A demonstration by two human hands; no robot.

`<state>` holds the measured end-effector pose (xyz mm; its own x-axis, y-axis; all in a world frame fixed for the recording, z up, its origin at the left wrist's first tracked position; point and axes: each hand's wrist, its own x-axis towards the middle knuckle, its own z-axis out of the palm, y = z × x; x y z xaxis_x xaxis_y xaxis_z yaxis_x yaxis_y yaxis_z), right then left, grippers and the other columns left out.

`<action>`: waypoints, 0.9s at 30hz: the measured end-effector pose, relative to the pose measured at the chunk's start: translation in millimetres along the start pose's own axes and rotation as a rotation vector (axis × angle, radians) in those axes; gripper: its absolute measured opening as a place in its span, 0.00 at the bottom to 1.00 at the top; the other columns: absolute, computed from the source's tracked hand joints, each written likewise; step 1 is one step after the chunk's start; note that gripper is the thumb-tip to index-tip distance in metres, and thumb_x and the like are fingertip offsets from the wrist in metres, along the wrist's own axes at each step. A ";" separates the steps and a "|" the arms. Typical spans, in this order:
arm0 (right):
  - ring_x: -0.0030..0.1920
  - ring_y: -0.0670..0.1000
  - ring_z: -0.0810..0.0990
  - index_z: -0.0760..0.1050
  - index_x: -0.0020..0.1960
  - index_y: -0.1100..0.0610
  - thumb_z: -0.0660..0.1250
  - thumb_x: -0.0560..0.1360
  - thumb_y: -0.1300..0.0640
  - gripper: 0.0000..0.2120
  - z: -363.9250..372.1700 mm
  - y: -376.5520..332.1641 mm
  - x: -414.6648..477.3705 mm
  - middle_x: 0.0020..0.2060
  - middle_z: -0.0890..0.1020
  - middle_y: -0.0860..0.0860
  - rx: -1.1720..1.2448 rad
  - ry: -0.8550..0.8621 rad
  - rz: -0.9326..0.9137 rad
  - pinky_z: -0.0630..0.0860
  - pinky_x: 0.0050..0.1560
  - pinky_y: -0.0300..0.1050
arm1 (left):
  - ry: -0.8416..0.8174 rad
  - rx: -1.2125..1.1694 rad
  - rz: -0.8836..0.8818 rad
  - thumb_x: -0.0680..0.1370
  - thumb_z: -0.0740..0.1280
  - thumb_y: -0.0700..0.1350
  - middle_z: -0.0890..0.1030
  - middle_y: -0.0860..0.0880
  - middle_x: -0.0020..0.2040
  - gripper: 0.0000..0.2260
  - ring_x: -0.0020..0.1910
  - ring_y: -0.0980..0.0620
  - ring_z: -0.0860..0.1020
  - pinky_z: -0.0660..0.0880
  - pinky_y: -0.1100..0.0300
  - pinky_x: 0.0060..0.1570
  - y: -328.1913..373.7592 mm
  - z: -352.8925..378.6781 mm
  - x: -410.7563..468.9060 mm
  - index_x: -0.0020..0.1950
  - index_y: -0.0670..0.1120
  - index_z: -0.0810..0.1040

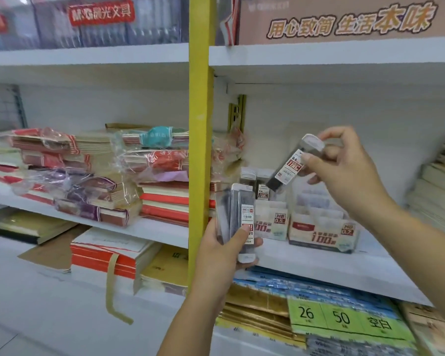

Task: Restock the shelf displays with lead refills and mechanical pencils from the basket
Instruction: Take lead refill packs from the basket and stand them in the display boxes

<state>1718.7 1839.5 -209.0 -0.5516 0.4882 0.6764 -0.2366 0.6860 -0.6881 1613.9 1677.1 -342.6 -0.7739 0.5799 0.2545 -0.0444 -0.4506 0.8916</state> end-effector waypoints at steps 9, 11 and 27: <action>0.41 0.47 0.81 0.67 0.52 0.49 0.70 0.75 0.58 0.13 39.0 37.0 47.7 0.42 0.80 0.46 -0.538 -0.246 -0.143 0.79 0.41 0.47 | 0.002 0.004 0.037 0.79 0.70 0.44 0.87 0.52 0.50 0.09 0.47 0.49 0.87 0.82 0.58 0.36 -3.8 -17.7 15.1 0.58 0.55 0.79; 0.41 0.45 0.79 0.67 0.51 0.48 0.71 0.74 0.57 0.13 44.1 46.8 50.4 0.40 0.79 0.44 -0.602 -0.266 -0.143 0.75 0.39 0.44 | -0.002 -0.008 0.029 0.79 0.71 0.45 0.87 0.52 0.50 0.09 0.47 0.49 0.87 0.83 0.57 0.37 -3.4 -20.4 15.9 0.57 0.56 0.80; 0.40 0.37 0.79 0.78 0.55 0.40 0.64 0.77 0.49 0.08 38.9 29.2 -4.3 0.39 0.82 0.37 -0.371 -0.287 -0.094 0.71 0.39 0.28 | -0.135 -0.020 -0.035 0.70 0.75 0.55 0.87 0.48 0.54 0.16 0.52 0.46 0.86 0.83 0.55 0.43 -0.4 -10.4 3.6 0.57 0.59 0.81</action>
<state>1683.0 1836.4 -242.2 -0.7523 0.2822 0.5953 -0.0233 0.8917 -0.4521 1604.5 1672.3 -345.9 -0.6798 0.6808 0.2725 -0.0835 -0.4411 0.8936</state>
